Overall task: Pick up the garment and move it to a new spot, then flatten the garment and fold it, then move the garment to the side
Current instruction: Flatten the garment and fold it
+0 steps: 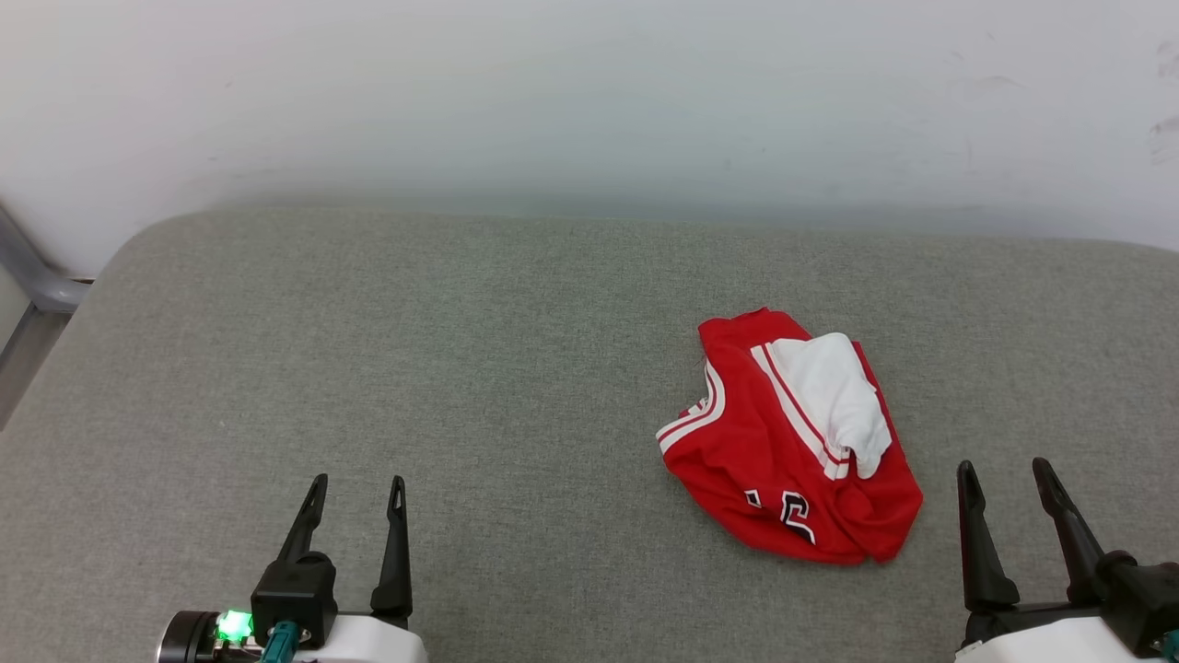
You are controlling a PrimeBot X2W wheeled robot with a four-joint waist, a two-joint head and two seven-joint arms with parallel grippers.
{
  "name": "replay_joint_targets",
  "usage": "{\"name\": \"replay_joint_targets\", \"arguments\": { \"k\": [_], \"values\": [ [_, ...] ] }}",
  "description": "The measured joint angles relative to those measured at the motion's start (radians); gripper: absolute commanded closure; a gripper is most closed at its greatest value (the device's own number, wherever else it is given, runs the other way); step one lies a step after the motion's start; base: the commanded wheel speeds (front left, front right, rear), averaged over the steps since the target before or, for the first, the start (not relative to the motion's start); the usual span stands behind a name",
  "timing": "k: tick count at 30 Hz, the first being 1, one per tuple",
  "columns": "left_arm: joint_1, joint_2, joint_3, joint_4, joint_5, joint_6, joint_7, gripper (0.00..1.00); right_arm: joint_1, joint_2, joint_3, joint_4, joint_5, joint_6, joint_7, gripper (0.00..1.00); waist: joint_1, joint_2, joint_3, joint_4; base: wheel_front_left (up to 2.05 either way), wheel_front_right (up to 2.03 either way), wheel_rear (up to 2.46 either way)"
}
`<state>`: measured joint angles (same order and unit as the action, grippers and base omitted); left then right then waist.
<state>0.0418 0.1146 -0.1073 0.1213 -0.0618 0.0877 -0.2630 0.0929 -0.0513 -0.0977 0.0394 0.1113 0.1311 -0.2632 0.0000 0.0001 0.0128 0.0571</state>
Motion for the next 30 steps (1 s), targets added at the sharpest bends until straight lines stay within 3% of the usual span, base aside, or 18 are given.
{"name": "replay_joint_targets", "arguments": {
  "k": [17, 25, 30],
  "values": [
    [0.000, -0.019, 0.024, 0.013, 0.016, -0.023, 0.000, 0.00, -0.004, 0.000, -0.014, -0.002, -0.005, 0.000, 0.000, 0.00, 0.0000, 0.0000, 0.000, 0.006, 0.00, 0.00, 0.00],
    [-0.007, -0.029, 0.026, 0.011, 0.022, -0.028, 0.000, 0.00, -0.158, -0.003, -0.043, -0.063, -0.079, 0.000, 0.000, 0.00, 0.0000, 0.0000, 0.022, 0.014, 0.00, 0.00, 0.00],
    [-0.026, -0.034, 0.020, 0.010, 0.023, -0.035, 0.000, 0.00, -0.313, -0.123, 0.025, -0.001, -0.070, 0.000, 0.000, 0.00, 0.0000, 0.0000, 0.048, 0.029, 0.00, 0.00, 0.00]
  ]
}}
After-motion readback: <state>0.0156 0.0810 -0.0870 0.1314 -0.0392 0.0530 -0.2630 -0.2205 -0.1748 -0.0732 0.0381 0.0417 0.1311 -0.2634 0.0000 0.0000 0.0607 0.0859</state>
